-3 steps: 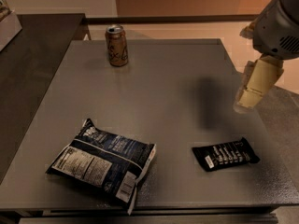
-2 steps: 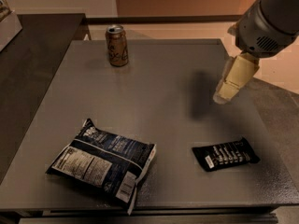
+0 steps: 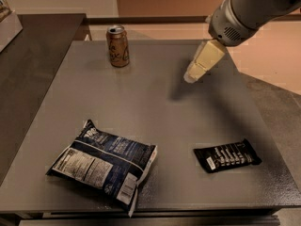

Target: Move orange can near blue chip bag

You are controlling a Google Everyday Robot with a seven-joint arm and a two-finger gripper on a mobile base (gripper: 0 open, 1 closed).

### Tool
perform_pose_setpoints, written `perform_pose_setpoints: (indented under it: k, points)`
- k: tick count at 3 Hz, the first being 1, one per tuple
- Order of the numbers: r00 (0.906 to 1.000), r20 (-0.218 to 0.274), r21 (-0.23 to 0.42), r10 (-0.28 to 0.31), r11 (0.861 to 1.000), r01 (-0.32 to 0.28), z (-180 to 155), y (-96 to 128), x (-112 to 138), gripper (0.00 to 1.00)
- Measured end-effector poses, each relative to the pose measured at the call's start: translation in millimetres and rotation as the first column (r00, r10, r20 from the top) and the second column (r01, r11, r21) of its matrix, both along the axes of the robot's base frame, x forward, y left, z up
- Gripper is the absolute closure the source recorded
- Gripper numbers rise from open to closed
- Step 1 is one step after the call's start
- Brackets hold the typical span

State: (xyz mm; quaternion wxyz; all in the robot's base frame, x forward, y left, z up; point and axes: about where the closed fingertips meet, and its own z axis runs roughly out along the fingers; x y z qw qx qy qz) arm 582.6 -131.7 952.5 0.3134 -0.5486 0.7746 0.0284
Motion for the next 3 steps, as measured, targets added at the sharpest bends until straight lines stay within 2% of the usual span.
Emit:
perform_pose_setpoints:
  k: [2, 3]
  points:
    - [0.9977, 0.046, 0.147, 0.049, 0.988, -0.055, 2, 63, 65, 0.00]
    - [0.9989, 0.030, 0.191, 0.037, 0.981, -0.042, -7, 88, 93, 0.00]
